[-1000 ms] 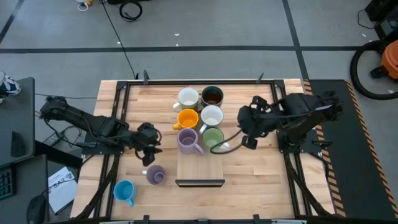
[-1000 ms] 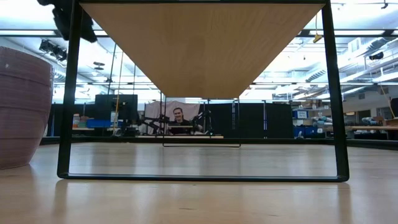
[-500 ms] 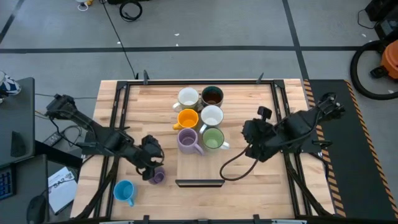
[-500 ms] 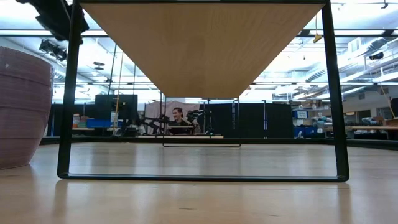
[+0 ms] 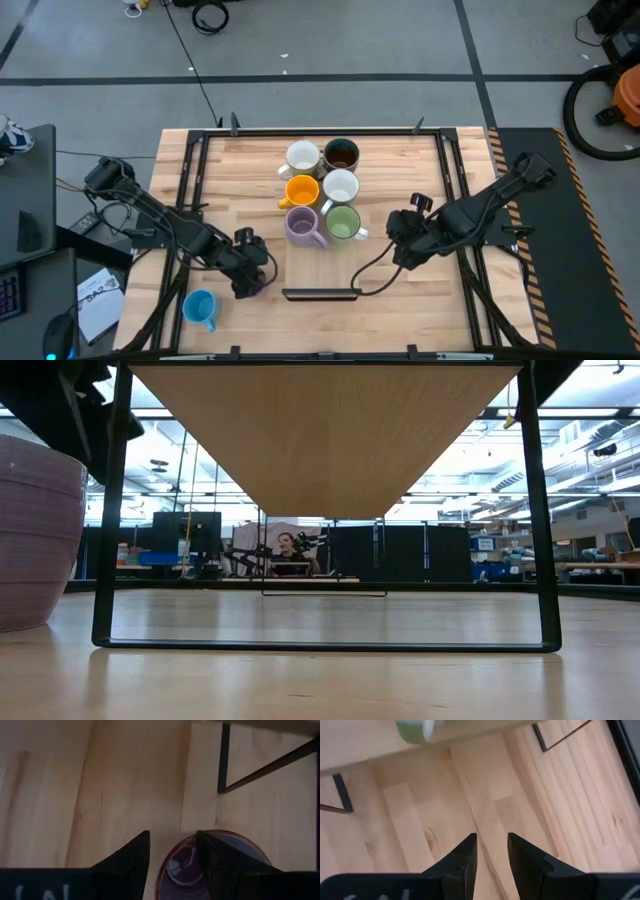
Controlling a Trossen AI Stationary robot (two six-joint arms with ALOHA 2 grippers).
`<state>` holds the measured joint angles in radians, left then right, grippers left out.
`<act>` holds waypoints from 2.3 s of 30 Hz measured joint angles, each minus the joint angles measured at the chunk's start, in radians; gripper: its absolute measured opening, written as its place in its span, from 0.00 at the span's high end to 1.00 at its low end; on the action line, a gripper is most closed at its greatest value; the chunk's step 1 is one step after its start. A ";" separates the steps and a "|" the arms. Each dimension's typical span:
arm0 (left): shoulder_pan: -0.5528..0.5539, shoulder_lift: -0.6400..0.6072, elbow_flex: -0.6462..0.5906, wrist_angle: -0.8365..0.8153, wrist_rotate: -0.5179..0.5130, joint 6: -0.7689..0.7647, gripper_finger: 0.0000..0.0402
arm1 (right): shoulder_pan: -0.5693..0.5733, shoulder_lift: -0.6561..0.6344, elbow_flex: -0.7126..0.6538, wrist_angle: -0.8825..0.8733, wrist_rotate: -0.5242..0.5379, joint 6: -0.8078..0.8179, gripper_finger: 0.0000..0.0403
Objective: Place coffee mugs
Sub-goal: Put the purple mug on the shelf aligned with the other purple mug
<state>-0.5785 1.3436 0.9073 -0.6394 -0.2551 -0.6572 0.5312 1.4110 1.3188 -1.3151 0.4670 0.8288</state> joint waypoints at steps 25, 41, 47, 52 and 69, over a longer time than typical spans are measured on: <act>0.004 0.060 0.000 -0.076 0.050 0.012 0.59 | 0.000 0.002 -0.050 0.095 -0.017 -0.001 0.72; 0.004 0.090 0.000 -0.078 0.071 -0.162 0.86 | -0.002 0.003 -0.050 0.187 0.014 -0.088 0.72; 0.004 0.090 0.000 -0.101 0.070 -0.344 0.94 | -0.002 0.003 -0.050 0.189 0.013 -0.088 0.72; 0.004 0.090 0.001 -0.140 0.070 -0.562 0.94 | -0.002 0.003 -0.050 0.189 0.011 -0.088 0.72; 0.004 0.081 0.024 -0.454 0.099 -1.147 0.92 | -0.002 0.003 -0.050 0.193 0.011 -0.092 0.72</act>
<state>-0.5747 1.4250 0.9310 -1.0935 -0.1562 -1.8044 0.5289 1.4136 1.2688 -1.1219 0.4782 0.7372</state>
